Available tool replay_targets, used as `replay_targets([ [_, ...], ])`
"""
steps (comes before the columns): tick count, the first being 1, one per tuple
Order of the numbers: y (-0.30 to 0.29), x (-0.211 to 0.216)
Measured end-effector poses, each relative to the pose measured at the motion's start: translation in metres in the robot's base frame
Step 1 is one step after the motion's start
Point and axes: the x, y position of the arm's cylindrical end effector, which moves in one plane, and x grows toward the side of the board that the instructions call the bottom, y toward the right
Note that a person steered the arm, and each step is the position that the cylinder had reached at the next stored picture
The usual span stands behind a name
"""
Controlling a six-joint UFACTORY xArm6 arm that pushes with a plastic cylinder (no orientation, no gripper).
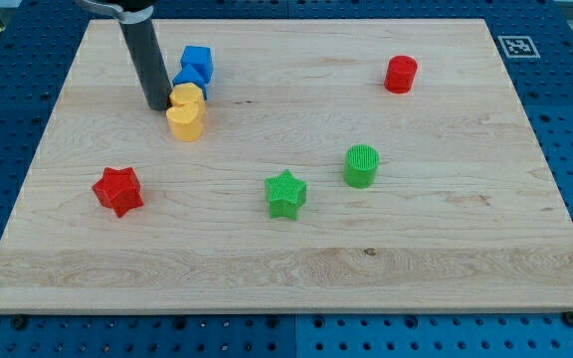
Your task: Slightly push the yellow blocks and blue blocks to the right side of the board
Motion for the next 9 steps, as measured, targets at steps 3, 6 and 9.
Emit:
replay_targets([
  [3, -0.057, 0.028],
  [6, -0.052, 0.047],
  [9, 0.004, 0.045],
])
